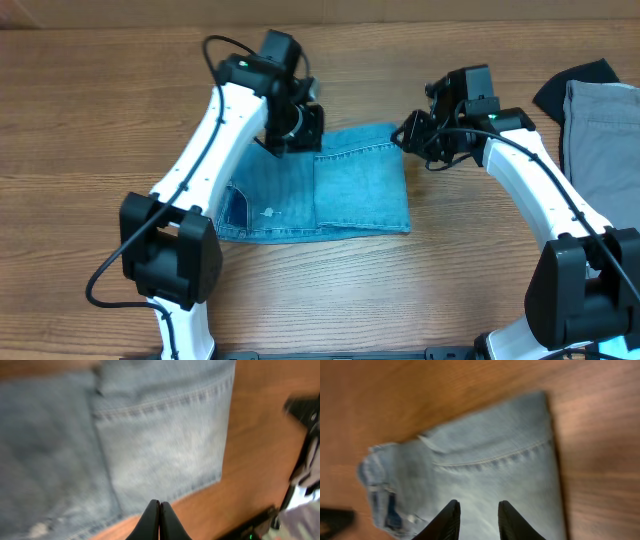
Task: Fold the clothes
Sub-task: 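Lift both grippers away from the folded jeans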
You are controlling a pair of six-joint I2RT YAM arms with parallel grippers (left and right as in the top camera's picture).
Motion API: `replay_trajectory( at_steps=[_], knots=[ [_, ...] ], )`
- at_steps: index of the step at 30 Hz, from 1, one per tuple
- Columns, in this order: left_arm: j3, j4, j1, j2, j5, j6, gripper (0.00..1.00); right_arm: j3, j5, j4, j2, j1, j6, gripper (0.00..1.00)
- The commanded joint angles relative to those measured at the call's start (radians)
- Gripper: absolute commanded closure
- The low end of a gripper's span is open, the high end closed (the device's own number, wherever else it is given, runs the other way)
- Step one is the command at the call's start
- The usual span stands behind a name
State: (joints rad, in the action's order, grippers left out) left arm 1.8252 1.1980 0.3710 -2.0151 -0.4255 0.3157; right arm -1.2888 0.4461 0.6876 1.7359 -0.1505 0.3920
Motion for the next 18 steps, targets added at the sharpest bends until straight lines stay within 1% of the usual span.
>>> replay_trajectory(
  at_steps=[1,6,11,13,15,18],
  knots=[
    [-0.032,0.016,0.05,-0.034,0.014,0.052,0.96,-0.005,0.027,-0.035,0.018,0.002,0.007,0.71],
    [-0.076,-0.016,0.078,-0.052,0.014,0.113,0.96,-0.005,0.027,-0.111,0.098,0.003,0.054,0.76],
    [-0.153,-0.062,0.077,-0.058,0.014,0.134,0.96,-0.005,0.031,-0.153,0.159,0.002,0.077,0.78],
    [-0.201,-0.107,0.078,-0.058,0.012,0.146,0.96,-0.005,0.038,-0.161,0.181,0.002,0.077,0.81],
    [-0.262,-0.187,0.084,-0.058,-0.006,0.169,0.96,-0.005,0.037,-0.171,0.204,0.002,0.08,0.83],
    [-0.352,-0.313,0.087,-0.058,-0.052,0.208,0.93,-0.005,0.038,-0.187,0.232,0.002,0.081,0.83]
  ],
)
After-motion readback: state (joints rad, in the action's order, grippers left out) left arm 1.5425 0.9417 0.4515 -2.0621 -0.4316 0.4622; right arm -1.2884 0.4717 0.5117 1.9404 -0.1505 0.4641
